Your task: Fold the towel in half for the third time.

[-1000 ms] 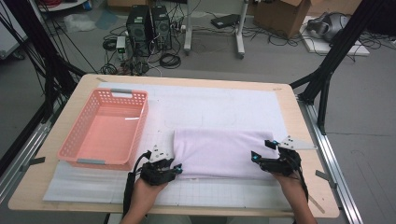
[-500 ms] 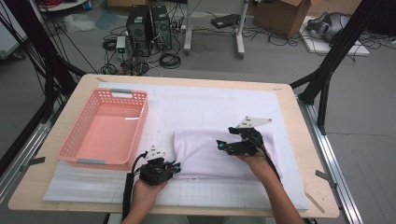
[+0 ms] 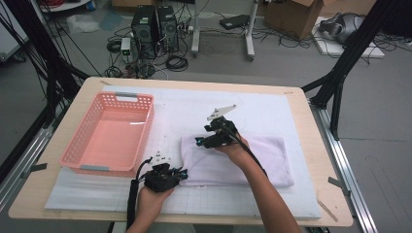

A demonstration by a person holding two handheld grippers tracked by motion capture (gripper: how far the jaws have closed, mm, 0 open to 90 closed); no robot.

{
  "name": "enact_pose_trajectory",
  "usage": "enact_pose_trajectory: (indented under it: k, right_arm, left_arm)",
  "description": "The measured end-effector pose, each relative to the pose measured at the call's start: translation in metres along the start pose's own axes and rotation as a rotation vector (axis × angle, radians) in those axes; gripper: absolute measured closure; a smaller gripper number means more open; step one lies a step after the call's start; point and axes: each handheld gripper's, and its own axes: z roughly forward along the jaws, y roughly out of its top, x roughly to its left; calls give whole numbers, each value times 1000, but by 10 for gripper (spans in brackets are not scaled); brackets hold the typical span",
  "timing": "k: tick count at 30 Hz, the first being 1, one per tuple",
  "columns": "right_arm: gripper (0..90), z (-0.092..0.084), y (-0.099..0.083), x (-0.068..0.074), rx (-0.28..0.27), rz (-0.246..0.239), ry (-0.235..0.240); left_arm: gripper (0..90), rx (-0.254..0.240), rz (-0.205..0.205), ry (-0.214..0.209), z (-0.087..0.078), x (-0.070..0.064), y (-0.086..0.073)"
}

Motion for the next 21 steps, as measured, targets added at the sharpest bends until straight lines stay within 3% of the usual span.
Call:
enact_pose_trajectory:
  k: [6, 10, 12, 14, 19, 21]
  right_arm:
    - [382, 29, 16, 3, 77, -43, 35]
    - [427, 48, 16, 3, 128, -69, 58]
    - [427, 55, 13, 2, 157, -59, 65]
    - [457, 56, 12, 0, 148, -52, 78]
    - [729, 56, 13, -1, 147, -37, 124]
    - [765, 55, 14, 2, 150, -69, 114]
  left_arm:
    - [786, 1, -17, -11, -1, 2, 0]
    - [783, 1, -34, -18, -2, 3, -1]
    - [781, 0, -46, -23, -2, 4, -1]
    - [778, 3, -48, -23, -2, 5, -1]
    - [779, 9, -52, -26, -2, 7, 0]
    - [792, 12, -54, -28, -3, 8, 1]
